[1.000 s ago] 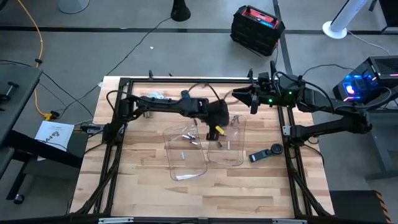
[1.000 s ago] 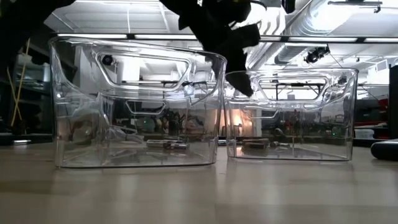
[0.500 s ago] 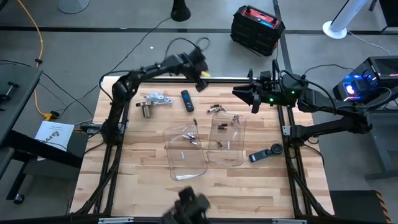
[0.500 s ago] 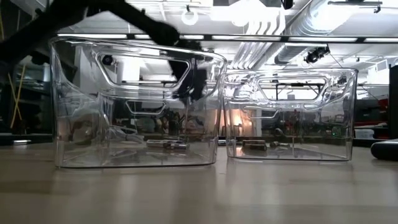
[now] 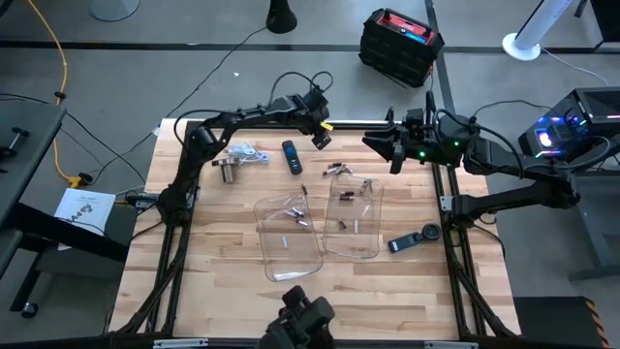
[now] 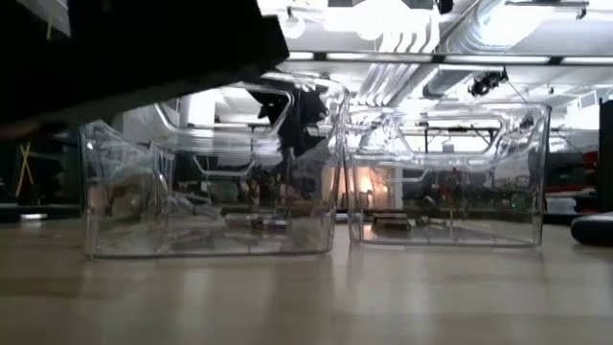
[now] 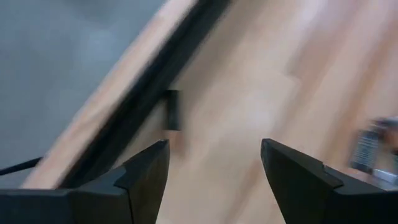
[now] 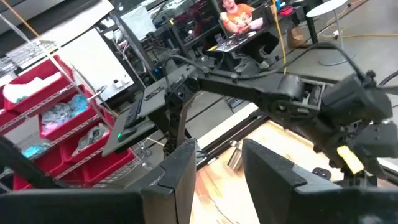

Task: Sort batteries
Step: Put the black battery into the right transparent bin

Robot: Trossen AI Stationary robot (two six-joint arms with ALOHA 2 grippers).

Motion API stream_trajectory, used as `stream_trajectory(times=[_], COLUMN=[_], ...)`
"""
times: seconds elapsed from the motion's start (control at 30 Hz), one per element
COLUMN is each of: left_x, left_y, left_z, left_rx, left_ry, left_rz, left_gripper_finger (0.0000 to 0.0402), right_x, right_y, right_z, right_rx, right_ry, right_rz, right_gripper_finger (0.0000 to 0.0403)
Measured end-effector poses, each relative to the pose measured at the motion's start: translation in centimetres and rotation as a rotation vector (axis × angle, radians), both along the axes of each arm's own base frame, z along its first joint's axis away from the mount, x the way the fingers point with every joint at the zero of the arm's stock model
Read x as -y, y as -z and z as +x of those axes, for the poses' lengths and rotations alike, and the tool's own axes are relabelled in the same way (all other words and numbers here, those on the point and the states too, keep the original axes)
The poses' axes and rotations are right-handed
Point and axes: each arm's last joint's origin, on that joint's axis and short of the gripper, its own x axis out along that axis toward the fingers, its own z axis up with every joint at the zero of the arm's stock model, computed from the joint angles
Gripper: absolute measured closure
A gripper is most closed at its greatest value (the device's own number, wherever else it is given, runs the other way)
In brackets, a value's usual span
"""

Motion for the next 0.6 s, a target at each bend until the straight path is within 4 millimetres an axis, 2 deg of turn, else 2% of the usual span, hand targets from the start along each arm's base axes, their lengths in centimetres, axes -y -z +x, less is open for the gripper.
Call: stream_trajectory(times=[0.1, 0.27, 0.37, 0.47, 0.6], left_x=[-0.3, -1.0, -1.7, -2.5, -3.5], left_y=[0.7, 0.6, 1.4, 2.5, 2.1], left_z=[0.2, -0.2, 0.0, 0.2, 0.1], left_rx=[0.021, 0.069, 0.204, 0.288, 0.339], left_ry=[-0.020, -0.019, 0.009, -0.075, -0.130], left_rz=[-0.020, -0.066, -0.221, -0.316, -0.284], left_gripper_finger=[0.0158, 0.0159, 0.0159, 0.0159, 0.0159], right_x=[0.2, 0.3, 0.3, 0.3, 0.3], right_y=[0.0, 0.0, 0.0, 0.0, 0.0], right_z=[0.0, -0.1, -0.1, -0.1, -0.1], right_rx=[0.006, 0.008, 0.009, 0.017, 0.020], right_ry=[0.013, 0.022, 0.027, 0.030, 0.031], right_rz=[0.022, 0.027, 0.028, 0.055, 0.067], right_gripper_finger=[0.0277, 0.0277, 0.0277, 0.0277, 0.0277])
